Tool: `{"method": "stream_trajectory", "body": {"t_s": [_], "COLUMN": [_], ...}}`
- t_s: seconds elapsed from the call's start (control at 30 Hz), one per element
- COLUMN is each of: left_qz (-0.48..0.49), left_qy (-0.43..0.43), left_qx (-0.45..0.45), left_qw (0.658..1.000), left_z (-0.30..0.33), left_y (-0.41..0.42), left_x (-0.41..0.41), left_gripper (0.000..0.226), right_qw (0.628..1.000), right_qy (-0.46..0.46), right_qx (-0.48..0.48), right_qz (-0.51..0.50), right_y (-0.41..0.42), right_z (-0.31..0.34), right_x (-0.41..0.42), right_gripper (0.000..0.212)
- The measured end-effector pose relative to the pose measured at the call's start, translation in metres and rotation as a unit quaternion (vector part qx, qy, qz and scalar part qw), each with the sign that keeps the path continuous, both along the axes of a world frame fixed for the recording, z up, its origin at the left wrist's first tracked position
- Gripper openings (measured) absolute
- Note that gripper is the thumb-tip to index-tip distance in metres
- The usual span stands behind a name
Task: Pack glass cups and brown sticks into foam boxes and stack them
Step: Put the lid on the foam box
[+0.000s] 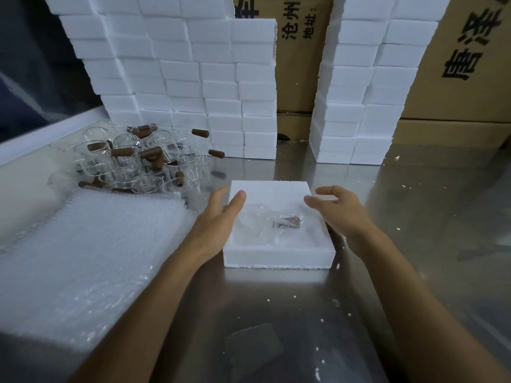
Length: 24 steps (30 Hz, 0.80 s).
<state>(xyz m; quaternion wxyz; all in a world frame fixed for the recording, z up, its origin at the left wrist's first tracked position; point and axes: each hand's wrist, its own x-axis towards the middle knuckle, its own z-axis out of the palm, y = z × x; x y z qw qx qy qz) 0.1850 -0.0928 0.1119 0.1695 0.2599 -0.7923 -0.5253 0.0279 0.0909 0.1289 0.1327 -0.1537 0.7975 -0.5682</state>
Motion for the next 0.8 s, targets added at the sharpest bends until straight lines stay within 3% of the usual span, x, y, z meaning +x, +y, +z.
{"method": "stream_trajectory", "body": {"t_s": [0.1, 0.2, 0.43, 0.57, 0.8], "left_qz": [0.007, 0.026, 0.137, 0.132, 0.094], "left_qy": [0.06, 0.147, 0.327, 0.333, 0.284], "left_qx": [0.013, 0.011, 0.039, 0.024, 0.056], "left_qw": [0.998, 0.989, 0.934, 0.933, 0.953], "left_z": [0.005, 0.021, 0.053, 0.054, 0.043], "left_y": [0.002, 0.009, 0.016, 0.018, 0.013], "left_x": [-0.002, -0.001, 0.003, 0.004, 0.007], "left_gripper": [0.064, 0.037, 0.016, 0.01, 0.031], "right_qw": [0.999, 0.997, 0.992, 0.997, 0.993], "right_qy": [-0.012, 0.015, 0.033, 0.016, 0.01], "right_qx": [-0.028, -0.079, -0.118, -0.072, 0.071], "right_qz": [0.008, -0.017, -0.041, 0.002, 0.094], "right_y": [-0.001, 0.0, 0.012, 0.019, 0.026], "right_z": [0.004, 0.022, 0.056, 0.06, 0.054], "right_x": [0.004, 0.003, 0.011, 0.013, 0.006], "right_gripper": [0.03, 0.028, 0.033, 0.042, 0.056]}}
